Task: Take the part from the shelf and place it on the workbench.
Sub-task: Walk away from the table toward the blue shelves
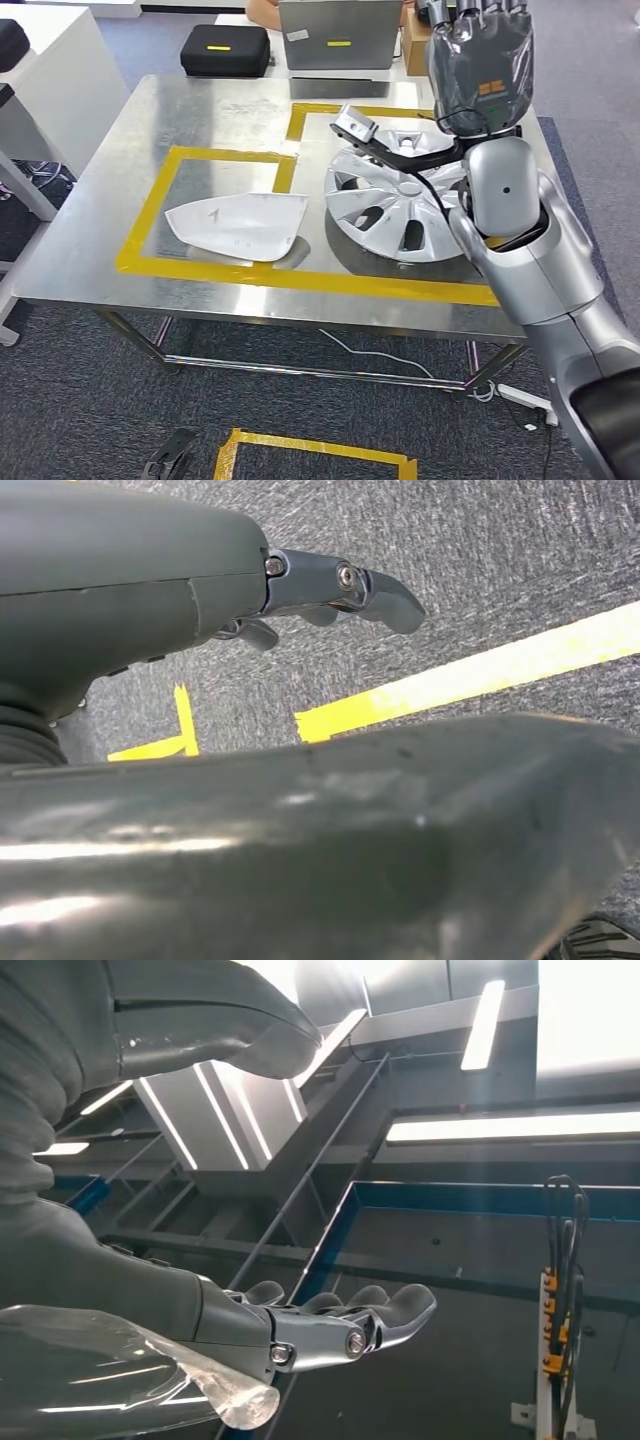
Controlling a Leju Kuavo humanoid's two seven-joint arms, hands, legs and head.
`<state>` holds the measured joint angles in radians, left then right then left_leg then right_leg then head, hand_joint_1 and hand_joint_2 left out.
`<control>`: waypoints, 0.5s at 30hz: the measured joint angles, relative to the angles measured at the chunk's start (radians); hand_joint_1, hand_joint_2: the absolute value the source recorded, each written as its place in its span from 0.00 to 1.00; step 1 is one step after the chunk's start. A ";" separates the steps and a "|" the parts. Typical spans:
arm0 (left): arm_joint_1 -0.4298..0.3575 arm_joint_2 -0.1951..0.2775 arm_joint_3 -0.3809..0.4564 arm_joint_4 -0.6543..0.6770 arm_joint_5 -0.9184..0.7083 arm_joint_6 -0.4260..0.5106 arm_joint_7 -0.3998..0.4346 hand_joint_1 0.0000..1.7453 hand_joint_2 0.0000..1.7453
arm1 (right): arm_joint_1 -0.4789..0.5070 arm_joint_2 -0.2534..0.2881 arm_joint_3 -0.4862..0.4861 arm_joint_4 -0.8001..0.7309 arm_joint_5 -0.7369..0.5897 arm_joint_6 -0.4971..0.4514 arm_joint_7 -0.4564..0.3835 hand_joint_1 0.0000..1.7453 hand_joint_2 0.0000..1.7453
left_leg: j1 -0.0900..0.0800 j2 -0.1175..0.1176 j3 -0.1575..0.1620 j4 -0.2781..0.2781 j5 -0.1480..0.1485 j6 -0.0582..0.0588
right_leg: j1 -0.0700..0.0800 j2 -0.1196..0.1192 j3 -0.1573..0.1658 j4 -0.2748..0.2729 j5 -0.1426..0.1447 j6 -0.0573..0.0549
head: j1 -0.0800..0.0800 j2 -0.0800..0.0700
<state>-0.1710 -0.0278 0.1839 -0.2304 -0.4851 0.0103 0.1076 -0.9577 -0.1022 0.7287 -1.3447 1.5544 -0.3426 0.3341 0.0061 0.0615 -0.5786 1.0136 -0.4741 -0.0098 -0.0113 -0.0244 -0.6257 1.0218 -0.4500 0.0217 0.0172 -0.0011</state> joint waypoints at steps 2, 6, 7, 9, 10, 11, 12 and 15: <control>-0.001 0.000 0.000 0.000 -0.001 0.002 0.000 0.00 0.00 | 0.003 0.000 -0.002 -0.002 0.000 -0.003 -0.001 0.00 1.00 | 0.000 0.000 -0.001 0.002 -0.001 0.001 | -0.001 0.000 0.000 -0.001 0.001 0.001 | 0.000 0.000; -0.002 0.001 0.000 0.000 -0.003 0.010 0.000 0.00 0.00 | 0.015 0.005 -0.004 -0.004 0.000 -0.010 -0.001 0.00 1.00 | -0.003 -0.001 -0.004 0.010 -0.006 0.013 | -0.005 -0.001 0.001 -0.002 0.004 0.006 | -0.001 0.000; -0.003 0.002 0.001 0.000 -0.005 0.012 0.000 0.00 0.00 | 0.021 0.008 -0.004 -0.006 0.000 -0.013 -0.001 0.00 1.00 | -0.004 -0.001 -0.004 0.011 -0.004 0.016 | -0.005 -0.001 0.002 -0.004 0.006 0.009 | -0.001 0.000; -0.005 0.003 0.001 0.000 -0.007 0.013 0.000 0.00 0.00 | 0.032 0.014 -0.005 -0.010 0.000 -0.019 0.002 0.00 1.00 | -0.003 0.000 0.001 -0.005 0.010 0.025 | -0.005 0.001 0.003 -0.010 0.008 0.018 | 0.000 0.000; -0.008 0.002 0.001 0.000 -0.008 0.013 0.000 0.00 0.00 | 0.036 0.015 -0.006 -0.011 0.000 -0.023 0.005 0.00 1.00 | 0.000 0.001 0.005 -0.017 0.019 0.030 | -0.004 0.004 -0.001 -0.004 -0.002 0.023 | 0.001 0.000; -0.011 0.002 0.001 0.000 -0.009 0.013 0.000 0.00 0.00 | 0.039 0.016 -0.007 -0.012 0.000 -0.026 0.008 0.00 1.00 | 0.004 0.003 0.008 -0.030 0.028 0.034 | -0.004 0.010 -0.011 0.018 -0.023 0.027 | 0.002 0.000; -0.013 0.002 0.001 0.000 -0.010 0.013 0.000 0.00 0.00 | 0.043 0.016 -0.008 -0.012 0.000 -0.029 0.011 0.00 1.00 | 0.008 0.004 0.008 -0.036 0.034 0.036 | -0.005 0.016 -0.032 0.065 -0.055 0.030 | 0.004 0.000; -0.015 0.001 0.001 0.000 -0.013 0.017 0.000 0.00 0.00 | 0.067 0.017 -0.009 -0.011 0.000 -0.034 0.012 0.00 1.00 | 0.012 0.003 -0.001 -0.036 0.040 0.035 | -0.013 0.022 -0.094 0.235 -0.127 0.045 | 0.005 0.000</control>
<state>-0.1862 -0.0268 0.1850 -0.2304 -0.4977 0.0270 0.1076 -0.8906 -0.0852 0.7193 -1.3555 1.5545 -0.3770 0.3466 0.0180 0.0648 -0.5798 0.9777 -0.4338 0.0251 -0.0238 -0.0026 -0.7194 1.2568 -0.5765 0.0669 0.0217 -0.0011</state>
